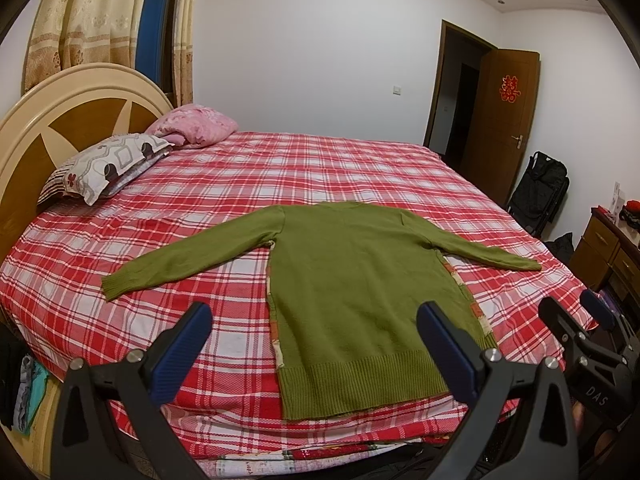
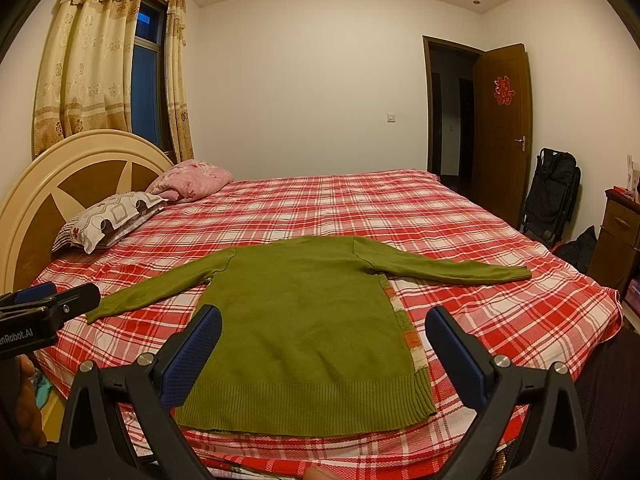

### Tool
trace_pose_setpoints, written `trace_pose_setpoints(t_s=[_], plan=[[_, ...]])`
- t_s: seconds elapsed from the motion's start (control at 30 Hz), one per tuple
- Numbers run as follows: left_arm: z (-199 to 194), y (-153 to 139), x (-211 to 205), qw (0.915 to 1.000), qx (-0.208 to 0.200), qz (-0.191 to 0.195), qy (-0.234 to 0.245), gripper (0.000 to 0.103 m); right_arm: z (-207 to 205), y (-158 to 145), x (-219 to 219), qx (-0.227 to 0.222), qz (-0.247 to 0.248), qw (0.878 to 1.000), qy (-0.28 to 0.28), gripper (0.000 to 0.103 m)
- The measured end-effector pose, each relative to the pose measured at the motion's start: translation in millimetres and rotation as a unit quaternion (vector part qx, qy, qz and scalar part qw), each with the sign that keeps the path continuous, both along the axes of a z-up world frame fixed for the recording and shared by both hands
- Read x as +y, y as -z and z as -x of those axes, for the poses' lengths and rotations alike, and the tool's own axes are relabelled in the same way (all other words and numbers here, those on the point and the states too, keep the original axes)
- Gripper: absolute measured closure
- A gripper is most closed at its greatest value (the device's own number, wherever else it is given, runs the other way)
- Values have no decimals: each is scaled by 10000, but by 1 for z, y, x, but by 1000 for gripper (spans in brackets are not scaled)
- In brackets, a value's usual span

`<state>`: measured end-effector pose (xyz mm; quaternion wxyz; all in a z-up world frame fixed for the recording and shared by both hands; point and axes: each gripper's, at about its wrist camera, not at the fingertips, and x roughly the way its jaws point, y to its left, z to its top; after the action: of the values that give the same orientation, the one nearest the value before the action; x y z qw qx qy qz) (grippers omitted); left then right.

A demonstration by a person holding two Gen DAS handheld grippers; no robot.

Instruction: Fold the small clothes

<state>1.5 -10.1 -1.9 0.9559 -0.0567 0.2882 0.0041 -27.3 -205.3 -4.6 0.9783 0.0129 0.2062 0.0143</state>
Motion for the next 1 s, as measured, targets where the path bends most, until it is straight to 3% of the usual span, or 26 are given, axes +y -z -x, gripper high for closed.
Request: trace_pose_setpoints(t_s=[0.63, 1.0], plan=[[-6, 3, 5, 10000, 69, 28, 19, 0, -2, 5, 0, 74, -29, 10000, 27, 1], [-41, 9, 26, 9999, -44, -98, 54, 0, -42, 35, -43, 545, -344, 9977, 215, 1]])
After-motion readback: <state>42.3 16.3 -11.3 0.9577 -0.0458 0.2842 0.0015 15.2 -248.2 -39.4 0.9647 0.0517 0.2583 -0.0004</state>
